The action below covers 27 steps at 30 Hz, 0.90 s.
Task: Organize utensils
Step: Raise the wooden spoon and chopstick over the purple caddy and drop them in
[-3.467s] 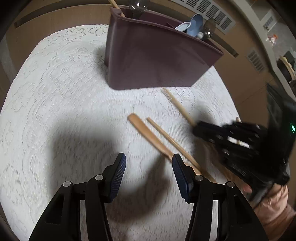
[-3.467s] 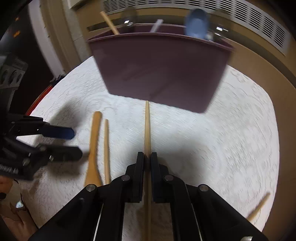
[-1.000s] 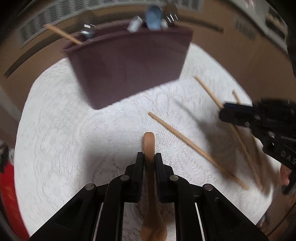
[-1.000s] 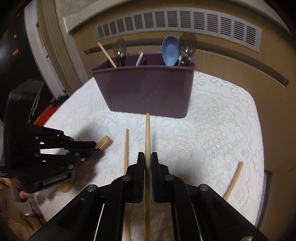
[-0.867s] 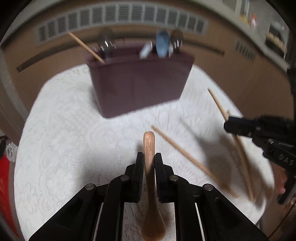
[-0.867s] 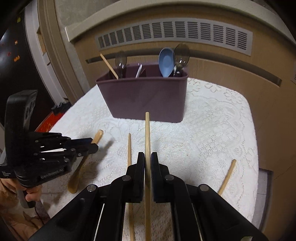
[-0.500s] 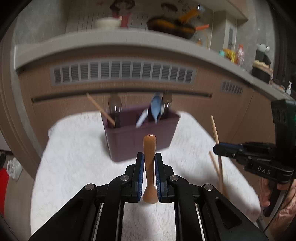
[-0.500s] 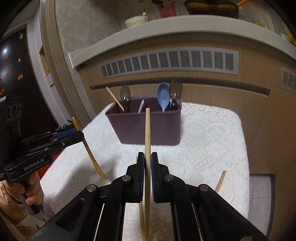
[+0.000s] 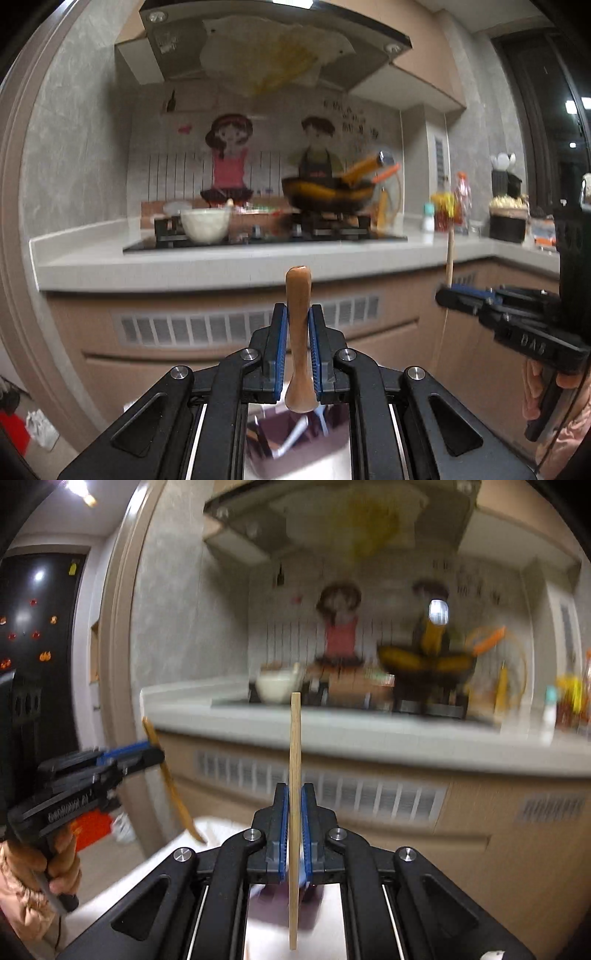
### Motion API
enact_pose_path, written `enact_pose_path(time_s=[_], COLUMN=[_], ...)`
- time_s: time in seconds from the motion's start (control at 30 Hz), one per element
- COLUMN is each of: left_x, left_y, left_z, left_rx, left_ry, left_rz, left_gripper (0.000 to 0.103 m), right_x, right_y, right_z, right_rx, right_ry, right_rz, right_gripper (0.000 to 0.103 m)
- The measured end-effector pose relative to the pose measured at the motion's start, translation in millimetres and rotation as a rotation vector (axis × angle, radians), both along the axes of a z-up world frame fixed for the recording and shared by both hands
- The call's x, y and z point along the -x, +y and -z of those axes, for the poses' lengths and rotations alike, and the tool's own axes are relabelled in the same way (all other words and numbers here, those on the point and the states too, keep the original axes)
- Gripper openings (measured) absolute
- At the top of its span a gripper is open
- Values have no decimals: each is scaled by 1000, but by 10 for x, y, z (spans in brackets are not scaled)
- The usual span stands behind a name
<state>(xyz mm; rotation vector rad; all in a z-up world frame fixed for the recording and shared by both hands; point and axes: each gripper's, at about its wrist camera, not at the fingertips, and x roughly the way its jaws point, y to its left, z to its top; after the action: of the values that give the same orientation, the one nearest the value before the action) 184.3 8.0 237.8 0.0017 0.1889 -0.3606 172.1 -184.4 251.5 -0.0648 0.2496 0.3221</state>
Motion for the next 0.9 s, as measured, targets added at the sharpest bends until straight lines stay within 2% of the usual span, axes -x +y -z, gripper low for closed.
enact_pose_path(time_s=[0.13, 0.27, 0.47, 0.7, 0.8, 0.9], left_x=[-265, -545, -924, -1233, -1267, -1274], left_y=[62, 74, 37, 4, -36, -71], left_z=[-43, 147, 705, 1533, 1757, 1886], left_rx=[17, 21, 5, 8, -6, -13], left_ry=[6, 56, 184, 407, 464, 501], left_rz=[-22, -42, -41, -43, -45, -50], left_gripper=[12, 12, 12, 12, 12, 12], right_x=[-264, -606, -1025, -1328, -1345, -1305], right_y=[61, 126, 260, 313, 300, 291], right_z=[-152, 43, 569, 1372, 1593, 1674], right_rx=[-15, -33, -37, -38, -24, 4], right_ry=[-63, -34, 74, 279, 330, 333], right_rz=[22, 28, 34, 40, 49, 67], right_gripper=[6, 6, 6, 7, 7, 8])
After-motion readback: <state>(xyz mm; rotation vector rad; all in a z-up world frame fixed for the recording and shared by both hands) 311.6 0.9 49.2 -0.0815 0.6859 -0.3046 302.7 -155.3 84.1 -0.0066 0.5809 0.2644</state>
